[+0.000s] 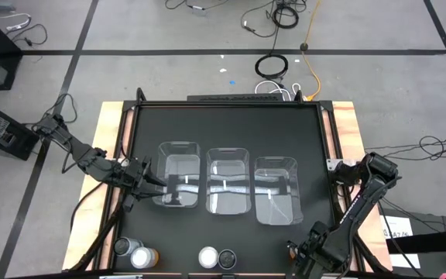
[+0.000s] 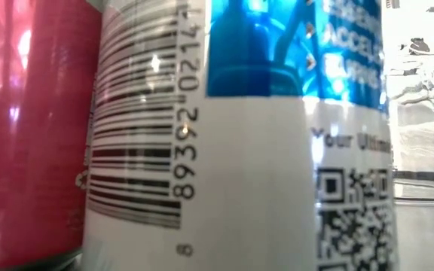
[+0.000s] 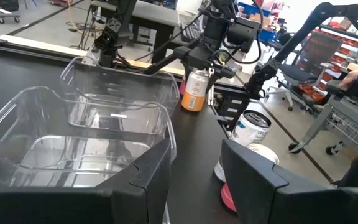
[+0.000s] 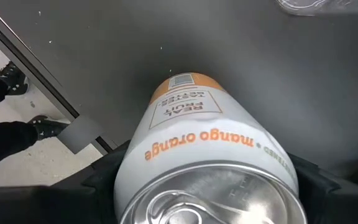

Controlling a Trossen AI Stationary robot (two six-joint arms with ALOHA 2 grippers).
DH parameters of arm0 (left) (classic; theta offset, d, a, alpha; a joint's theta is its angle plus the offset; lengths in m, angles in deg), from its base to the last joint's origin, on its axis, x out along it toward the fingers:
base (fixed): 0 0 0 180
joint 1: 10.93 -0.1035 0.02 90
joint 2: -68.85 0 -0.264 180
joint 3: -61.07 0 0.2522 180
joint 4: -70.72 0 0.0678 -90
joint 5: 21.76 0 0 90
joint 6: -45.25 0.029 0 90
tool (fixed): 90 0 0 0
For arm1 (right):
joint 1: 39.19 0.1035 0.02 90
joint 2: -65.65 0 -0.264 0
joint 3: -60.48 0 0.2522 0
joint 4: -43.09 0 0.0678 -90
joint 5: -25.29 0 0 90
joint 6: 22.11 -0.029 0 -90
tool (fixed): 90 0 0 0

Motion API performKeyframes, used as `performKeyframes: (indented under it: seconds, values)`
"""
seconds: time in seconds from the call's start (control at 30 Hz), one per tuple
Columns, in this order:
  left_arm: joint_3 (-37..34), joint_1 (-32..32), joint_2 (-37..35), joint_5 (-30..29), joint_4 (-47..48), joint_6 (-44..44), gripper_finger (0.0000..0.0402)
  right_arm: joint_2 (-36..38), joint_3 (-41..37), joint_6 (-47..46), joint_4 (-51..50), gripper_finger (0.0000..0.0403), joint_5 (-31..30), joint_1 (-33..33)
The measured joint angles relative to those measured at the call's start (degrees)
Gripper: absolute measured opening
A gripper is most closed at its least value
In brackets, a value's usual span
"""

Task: Sort soda cans
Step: Put the right orange soda can into the middle transparent bin

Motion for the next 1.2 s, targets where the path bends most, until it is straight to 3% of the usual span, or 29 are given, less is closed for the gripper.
performKeyframes:
  seconds: [0.27,0.67,1.2]
  values:
    - [0.0,0.02,0.02,0.0,-0.02,0.0,0.0152,1.07,4.43,1.19,-2.23,0.0277,0.23,-1.15]
    - [0.0,0.02,0.02,0.02,-0.02,0.04,0.0152,2.08,20.41,7.09,-23.21,0.0277,-1.92,-5.15]
    - [0.0,0.02,0.02,0.02,-0.01,0.04,0.0152,2.08,30.28,18.53,-28.28,0.0277,-4.95,-12.59]
